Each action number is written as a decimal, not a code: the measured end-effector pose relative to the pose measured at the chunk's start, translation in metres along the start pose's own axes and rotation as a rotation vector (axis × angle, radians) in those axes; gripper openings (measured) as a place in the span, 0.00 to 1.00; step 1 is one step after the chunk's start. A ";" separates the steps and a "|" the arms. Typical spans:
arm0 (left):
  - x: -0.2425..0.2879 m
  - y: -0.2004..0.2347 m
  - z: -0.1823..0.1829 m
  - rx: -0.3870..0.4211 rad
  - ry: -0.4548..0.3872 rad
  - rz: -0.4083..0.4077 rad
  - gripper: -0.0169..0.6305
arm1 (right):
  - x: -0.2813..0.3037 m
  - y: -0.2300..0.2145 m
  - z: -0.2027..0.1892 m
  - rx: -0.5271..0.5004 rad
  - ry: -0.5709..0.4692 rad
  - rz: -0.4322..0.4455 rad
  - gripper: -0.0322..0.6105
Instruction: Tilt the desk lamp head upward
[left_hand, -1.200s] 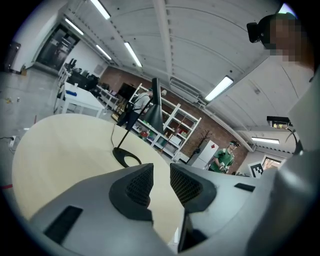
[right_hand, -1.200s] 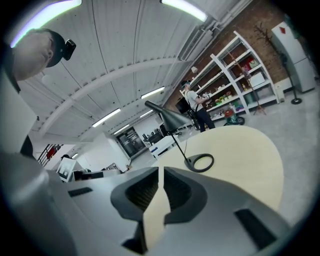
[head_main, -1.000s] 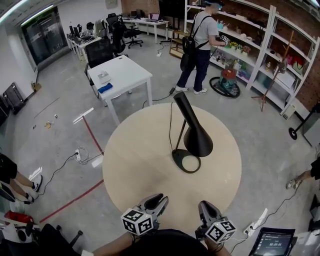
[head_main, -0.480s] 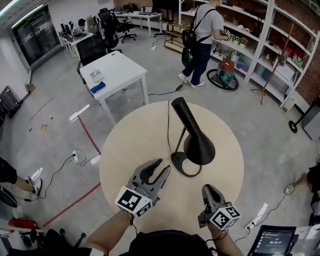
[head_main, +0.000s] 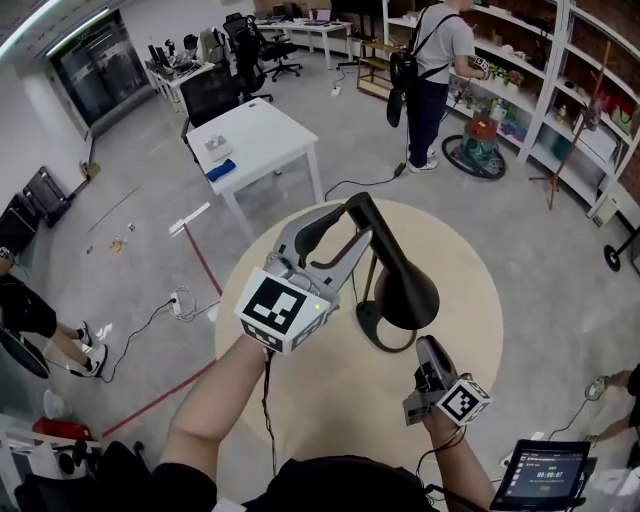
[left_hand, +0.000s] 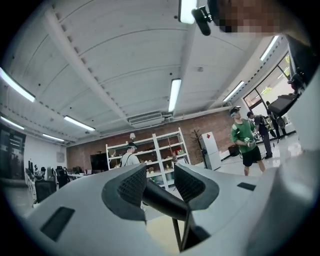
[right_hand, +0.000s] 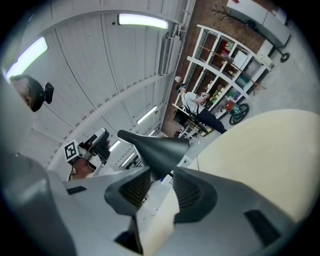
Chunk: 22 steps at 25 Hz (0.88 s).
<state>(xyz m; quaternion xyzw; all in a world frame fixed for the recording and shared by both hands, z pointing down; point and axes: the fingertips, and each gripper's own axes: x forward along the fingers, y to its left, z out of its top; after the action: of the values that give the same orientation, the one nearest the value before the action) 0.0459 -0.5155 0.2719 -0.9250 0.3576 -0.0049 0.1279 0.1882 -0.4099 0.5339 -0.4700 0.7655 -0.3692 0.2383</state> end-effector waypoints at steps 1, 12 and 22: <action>0.008 0.003 -0.003 0.005 0.021 0.000 0.26 | 0.003 -0.001 0.001 -0.001 -0.006 -0.001 0.24; 0.048 0.023 -0.043 0.046 0.243 0.003 0.32 | 0.023 -0.023 0.009 0.127 -0.041 -0.003 0.44; 0.053 0.024 -0.048 -0.016 0.265 -0.031 0.32 | 0.031 -0.037 0.021 0.247 -0.038 -0.003 0.23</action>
<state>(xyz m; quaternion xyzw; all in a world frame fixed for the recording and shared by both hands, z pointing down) 0.0648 -0.5789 0.3085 -0.9228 0.3569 -0.1260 0.0721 0.2089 -0.4555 0.5498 -0.4450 0.7089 -0.4520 0.3084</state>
